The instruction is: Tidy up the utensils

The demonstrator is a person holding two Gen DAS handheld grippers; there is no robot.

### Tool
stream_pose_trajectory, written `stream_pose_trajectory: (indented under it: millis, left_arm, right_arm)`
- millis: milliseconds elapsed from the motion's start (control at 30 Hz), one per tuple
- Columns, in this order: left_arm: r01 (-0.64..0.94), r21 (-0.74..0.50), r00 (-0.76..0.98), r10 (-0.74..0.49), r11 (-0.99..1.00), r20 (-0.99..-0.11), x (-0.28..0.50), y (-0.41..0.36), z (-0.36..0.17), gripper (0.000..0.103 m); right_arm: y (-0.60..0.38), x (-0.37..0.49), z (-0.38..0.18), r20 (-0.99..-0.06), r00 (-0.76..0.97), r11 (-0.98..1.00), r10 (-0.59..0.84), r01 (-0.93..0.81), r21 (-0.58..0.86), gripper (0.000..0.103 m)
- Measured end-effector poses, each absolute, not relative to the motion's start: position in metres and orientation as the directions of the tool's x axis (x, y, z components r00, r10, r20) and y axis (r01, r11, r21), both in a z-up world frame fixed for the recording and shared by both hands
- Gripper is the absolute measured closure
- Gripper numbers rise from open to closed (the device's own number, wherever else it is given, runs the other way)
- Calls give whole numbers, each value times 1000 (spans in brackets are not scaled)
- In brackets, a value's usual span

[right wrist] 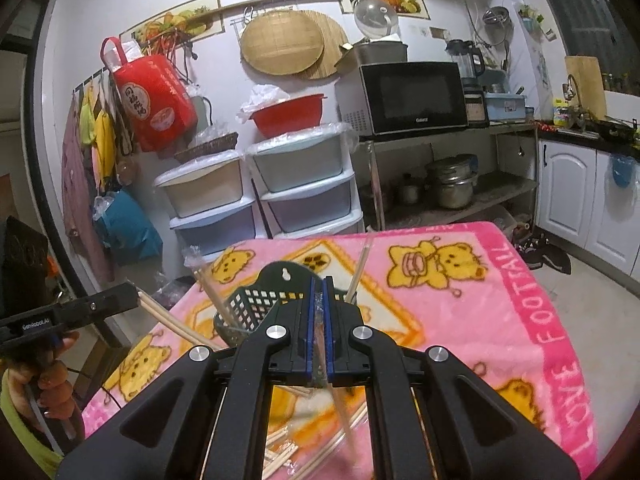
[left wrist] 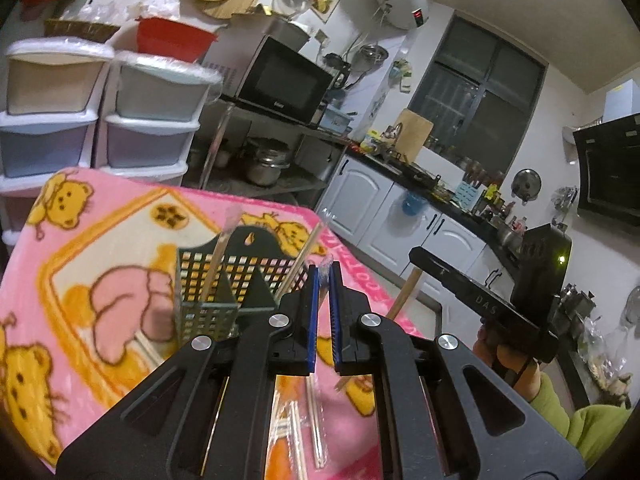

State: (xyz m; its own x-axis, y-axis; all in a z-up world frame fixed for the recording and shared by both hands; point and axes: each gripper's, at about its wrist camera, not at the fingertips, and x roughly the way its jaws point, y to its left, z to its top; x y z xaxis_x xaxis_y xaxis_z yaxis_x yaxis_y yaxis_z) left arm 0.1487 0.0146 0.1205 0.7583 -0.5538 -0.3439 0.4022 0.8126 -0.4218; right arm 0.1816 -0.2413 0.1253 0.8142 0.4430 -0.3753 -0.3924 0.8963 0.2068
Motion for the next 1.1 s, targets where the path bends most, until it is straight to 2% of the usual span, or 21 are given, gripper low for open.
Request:
stream_pose_trajectory:
  millis: [433, 767, 1100]
  left_arm:
    - [416, -388, 807, -531, 822, -259, 147, 21, 161, 100]
    - [373, -390, 846, -481, 842, -230, 151, 40, 175, 100]
    - [335, -412, 865, -450, 848, -221, 168, 52, 177, 100]
  right_arm:
    - [-238, 185, 167, -279, 845, 890, 456, -423, 170, 99]
    - [-222, 200, 205, -207, 855, 880, 475, -458, 130, 99]
    - [-207, 222, 223, -186, 854, 874, 486, -472, 113, 99]
